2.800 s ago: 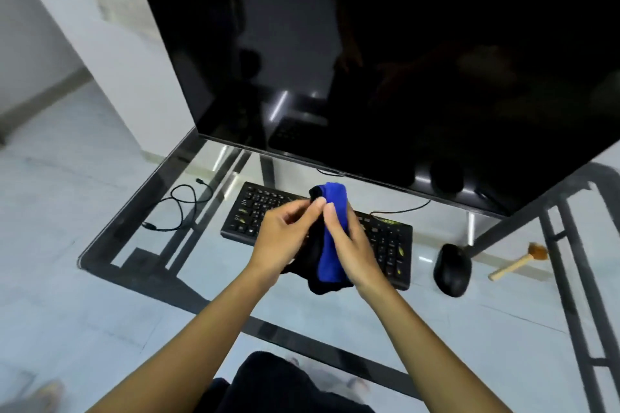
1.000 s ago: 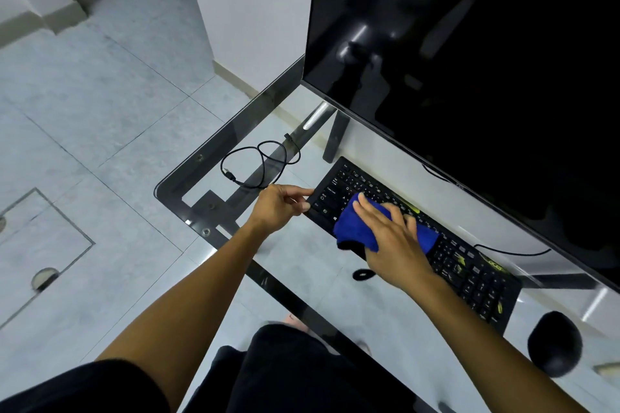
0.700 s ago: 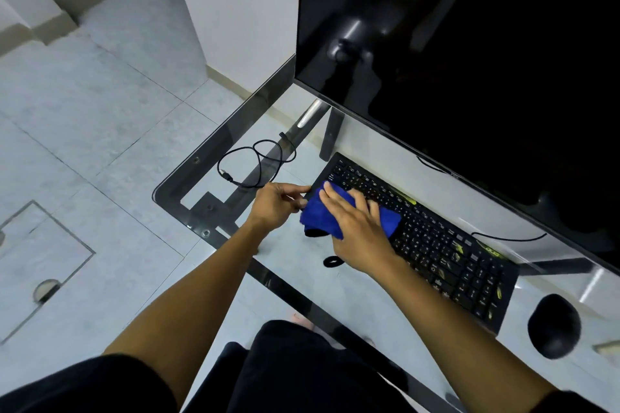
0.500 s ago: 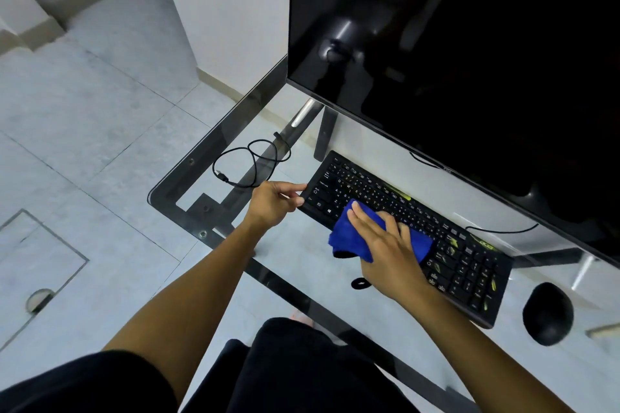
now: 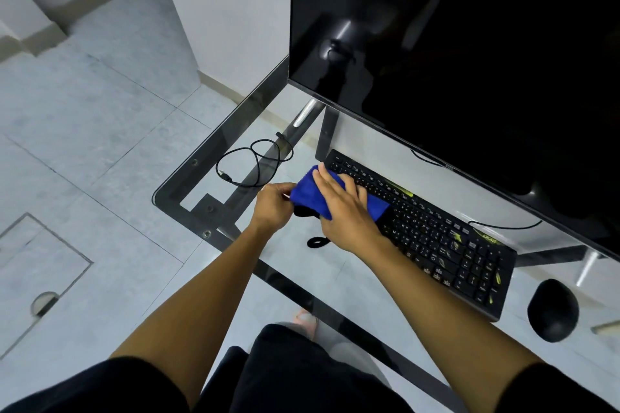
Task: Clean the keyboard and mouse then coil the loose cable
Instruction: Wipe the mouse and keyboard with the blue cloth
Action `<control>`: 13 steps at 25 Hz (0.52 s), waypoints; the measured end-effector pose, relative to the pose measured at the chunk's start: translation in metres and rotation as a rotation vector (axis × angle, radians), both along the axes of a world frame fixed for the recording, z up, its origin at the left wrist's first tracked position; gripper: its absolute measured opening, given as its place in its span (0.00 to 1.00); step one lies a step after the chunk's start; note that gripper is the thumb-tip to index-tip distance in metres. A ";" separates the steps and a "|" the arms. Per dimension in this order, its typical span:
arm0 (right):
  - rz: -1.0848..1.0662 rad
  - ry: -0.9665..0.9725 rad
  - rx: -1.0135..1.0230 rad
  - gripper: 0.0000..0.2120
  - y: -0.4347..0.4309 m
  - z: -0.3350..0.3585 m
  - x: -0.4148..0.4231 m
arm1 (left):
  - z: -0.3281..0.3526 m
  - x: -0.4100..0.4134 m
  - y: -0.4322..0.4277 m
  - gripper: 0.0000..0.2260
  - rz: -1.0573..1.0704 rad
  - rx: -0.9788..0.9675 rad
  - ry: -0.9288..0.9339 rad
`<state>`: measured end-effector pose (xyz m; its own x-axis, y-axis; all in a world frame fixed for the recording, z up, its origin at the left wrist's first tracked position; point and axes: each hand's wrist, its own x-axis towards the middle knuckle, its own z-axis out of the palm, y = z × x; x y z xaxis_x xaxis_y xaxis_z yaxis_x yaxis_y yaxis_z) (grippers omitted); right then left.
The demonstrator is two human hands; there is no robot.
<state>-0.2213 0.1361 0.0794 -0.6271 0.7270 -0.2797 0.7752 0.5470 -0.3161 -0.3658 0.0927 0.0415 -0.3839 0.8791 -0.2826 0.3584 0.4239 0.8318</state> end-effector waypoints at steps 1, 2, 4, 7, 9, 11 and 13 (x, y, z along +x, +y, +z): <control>0.008 -0.012 0.002 0.39 0.001 0.000 -0.005 | 0.000 0.000 0.000 0.16 0.003 -0.008 0.012; 0.007 -0.029 0.000 0.40 0.000 -0.001 -0.005 | -0.001 0.000 0.000 0.16 0.002 -0.015 -0.003; 0.002 -0.044 0.012 0.40 -0.002 -0.002 0.011 | -0.002 0.000 0.000 0.15 0.029 -0.028 -0.082; -0.035 -0.081 0.028 0.41 -0.013 -0.002 0.052 | -0.004 0.001 -0.001 0.13 0.093 -0.024 -0.173; -0.069 -0.104 0.042 0.41 -0.023 -0.001 0.080 | -0.003 0.004 -0.002 0.12 0.117 -0.014 -0.187; -0.110 -0.123 0.049 0.40 -0.032 -0.001 0.104 | -0.002 0.006 -0.001 0.12 0.132 -0.018 -0.185; -0.147 -0.142 0.055 0.40 -0.039 -0.001 0.127 | -0.001 0.008 -0.002 0.12 0.151 -0.016 -0.198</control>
